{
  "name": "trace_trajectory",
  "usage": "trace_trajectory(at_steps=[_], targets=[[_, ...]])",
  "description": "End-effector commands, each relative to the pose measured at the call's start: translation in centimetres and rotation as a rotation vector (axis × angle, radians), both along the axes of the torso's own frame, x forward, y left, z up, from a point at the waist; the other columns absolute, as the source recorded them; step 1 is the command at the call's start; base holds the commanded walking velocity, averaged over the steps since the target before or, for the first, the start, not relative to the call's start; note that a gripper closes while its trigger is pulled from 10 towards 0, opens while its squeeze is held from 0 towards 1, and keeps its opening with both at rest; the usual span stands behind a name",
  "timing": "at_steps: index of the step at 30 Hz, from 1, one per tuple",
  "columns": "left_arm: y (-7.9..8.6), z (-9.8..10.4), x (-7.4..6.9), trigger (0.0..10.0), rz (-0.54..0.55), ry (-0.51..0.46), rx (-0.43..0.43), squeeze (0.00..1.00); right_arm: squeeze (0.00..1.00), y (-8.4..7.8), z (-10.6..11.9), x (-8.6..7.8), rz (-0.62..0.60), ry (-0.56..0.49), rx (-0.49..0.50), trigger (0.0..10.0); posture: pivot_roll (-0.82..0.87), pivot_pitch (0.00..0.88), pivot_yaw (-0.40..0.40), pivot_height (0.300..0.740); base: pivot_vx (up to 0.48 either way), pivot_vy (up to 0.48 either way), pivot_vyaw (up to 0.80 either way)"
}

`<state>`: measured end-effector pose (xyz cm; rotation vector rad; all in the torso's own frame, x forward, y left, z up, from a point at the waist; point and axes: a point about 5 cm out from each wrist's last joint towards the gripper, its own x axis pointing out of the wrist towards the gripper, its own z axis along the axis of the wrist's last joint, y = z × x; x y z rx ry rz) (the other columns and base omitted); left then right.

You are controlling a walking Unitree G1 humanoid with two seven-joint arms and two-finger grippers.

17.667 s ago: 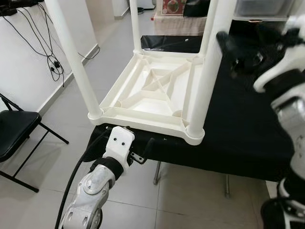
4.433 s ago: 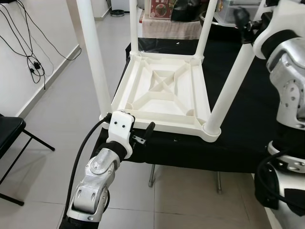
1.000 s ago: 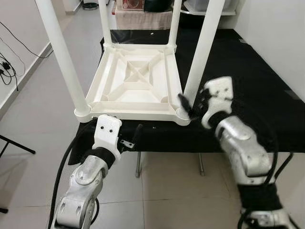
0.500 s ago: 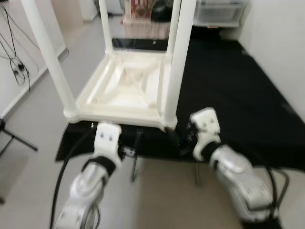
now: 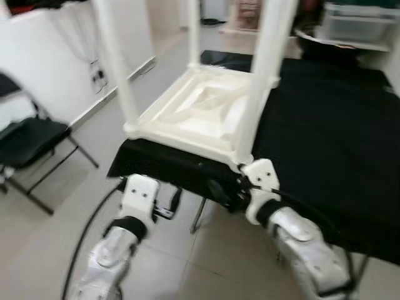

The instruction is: Building children table

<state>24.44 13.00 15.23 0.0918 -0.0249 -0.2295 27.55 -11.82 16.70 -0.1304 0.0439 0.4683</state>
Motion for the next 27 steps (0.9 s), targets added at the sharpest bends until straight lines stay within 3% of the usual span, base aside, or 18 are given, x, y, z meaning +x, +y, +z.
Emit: trace_trajectory(at_steps=[1, 8, 14, 17, 22, 27], targets=[[-0.1, -0.2, 0.1, 10.0, -0.005, 0.024, 0.001, 0.00, 0.00, -0.5, -0.2, 0.0, -0.031, 0.009, -0.010, 10.0, -0.02, 0.105, -0.014, 0.740, 0.000, 0.480, 0.00], [-0.2, 0.0, 0.5, 10.0, -0.012, 0.009, 0.025, 0.00, 0.00, -0.9, -0.1, 0.1, -0.072, -0.002, -0.020, 10.0, -0.03, 0.100, -0.008, 0.740, 0.000, 0.480, 0.00], [-0.1, 0.4, 1.0, 10.0, -0.033, -0.035, 0.038, 0.00, 0.00, -1.7, -0.3, 0.2, -0.144, 0.003, 0.007, 10.0, -0.04, 0.097, 0.001, 0.740, 0.000, 0.000, 0.00], [0.3, -0.3, 0.8, 10.0, -0.039, 0.003, 0.057, 0.00, 0.00, -3.0, -1.6, 0.2, -0.238, 0.053, 0.013, 10.0, -0.04, 0.096, 0.008, 0.740, 0.000, 0.000, 0.00], [1.3, -1.7, -0.3, 10.0, -0.037, 0.048, 0.068, 0.00, 0.00, -4.3, -2.5, -0.7, -0.284, 0.058, 0.028, 10.0, -0.04, 0.099, 0.014, 0.740, 0.000, 0.000, -0.48], [2.1, -1.9, -0.6, 10.0, -0.008, 0.054, 0.048, 0.00, 0.00, -4.0, -3.0, -1.3, -0.274, 0.077, 0.055, 10.0, -0.04, 0.091, 0.014, 0.740, 0.059, 0.000, -0.15]])
